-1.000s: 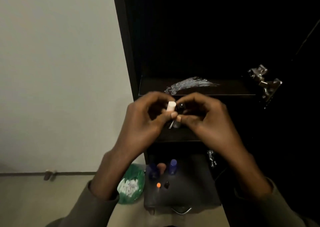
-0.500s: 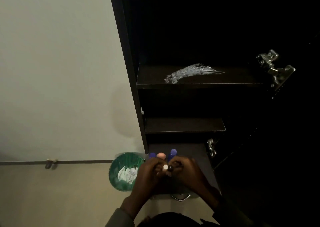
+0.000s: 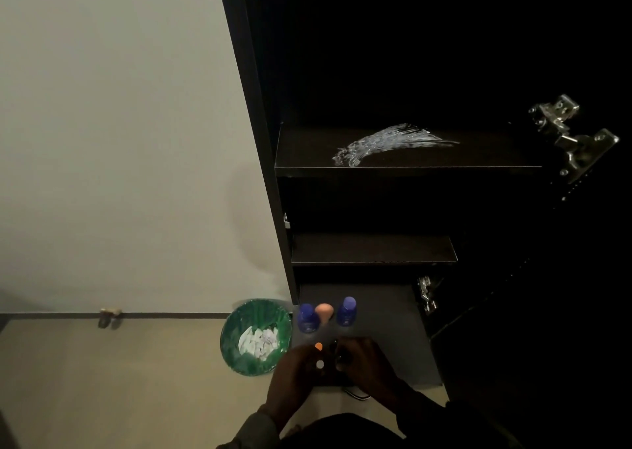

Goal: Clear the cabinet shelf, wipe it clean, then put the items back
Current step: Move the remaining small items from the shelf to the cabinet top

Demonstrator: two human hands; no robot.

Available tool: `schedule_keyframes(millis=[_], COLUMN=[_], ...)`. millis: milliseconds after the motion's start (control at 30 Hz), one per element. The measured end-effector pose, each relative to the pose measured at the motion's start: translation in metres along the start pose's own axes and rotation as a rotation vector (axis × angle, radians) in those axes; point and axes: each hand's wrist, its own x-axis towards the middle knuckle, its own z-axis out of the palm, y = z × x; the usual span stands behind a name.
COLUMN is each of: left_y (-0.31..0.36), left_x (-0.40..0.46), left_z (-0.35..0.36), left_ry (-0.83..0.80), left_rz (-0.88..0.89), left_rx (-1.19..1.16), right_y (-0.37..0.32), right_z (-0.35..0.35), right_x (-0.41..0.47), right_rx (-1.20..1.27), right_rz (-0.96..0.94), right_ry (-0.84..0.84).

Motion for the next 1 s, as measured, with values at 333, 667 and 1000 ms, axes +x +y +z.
schedule_keyframes(millis=[333,667,1000], left_y=[-0.014,-0.018,-0.024], left_x=[0.019,0.022,0.026], left_z=[0.012,0.021,0.026], left_ry=[-0.080,-0.146,-0.118], left_rz=[-0.061,-0.073,-0.144], left_rx=[0.020,0.046,-0.015], right_y=[0.035,0.069,0.038], right_z=[0.035,0.072,0.052], right_x=[0.030,0.052,0.043], right_rx=[-0.003,0.032,-0.021], right_rz=[0.025,-0.021,-0.097], right_ry=[-0.114,-0.093,-0.078])
